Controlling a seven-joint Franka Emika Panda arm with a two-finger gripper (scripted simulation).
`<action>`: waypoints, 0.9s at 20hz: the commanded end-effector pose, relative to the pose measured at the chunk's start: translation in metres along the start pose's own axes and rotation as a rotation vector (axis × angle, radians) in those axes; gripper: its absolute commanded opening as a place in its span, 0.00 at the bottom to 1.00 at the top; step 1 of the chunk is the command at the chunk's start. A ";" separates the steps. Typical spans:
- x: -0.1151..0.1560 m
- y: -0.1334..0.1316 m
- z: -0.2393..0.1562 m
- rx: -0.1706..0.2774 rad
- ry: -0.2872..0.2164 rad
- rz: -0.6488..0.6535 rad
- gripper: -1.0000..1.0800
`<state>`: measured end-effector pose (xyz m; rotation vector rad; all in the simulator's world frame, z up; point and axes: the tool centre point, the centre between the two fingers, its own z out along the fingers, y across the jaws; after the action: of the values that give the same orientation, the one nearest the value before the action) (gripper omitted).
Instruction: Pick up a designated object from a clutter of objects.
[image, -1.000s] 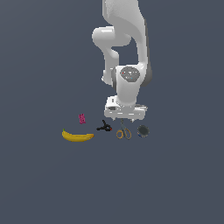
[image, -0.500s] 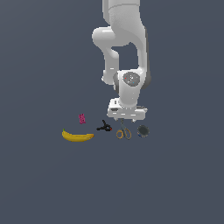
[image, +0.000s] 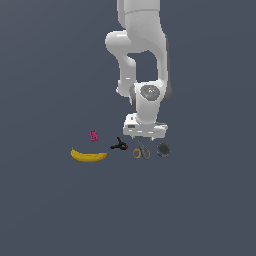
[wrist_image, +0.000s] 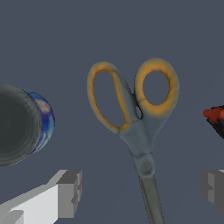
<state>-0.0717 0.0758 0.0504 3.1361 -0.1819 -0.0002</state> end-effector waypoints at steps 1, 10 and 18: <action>-0.001 0.000 0.008 0.000 -0.001 0.000 0.96; -0.001 0.000 0.041 0.000 0.000 0.001 0.96; -0.001 0.000 0.043 0.000 0.000 0.001 0.00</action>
<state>-0.0732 0.0761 0.0095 3.1362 -0.1825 0.0009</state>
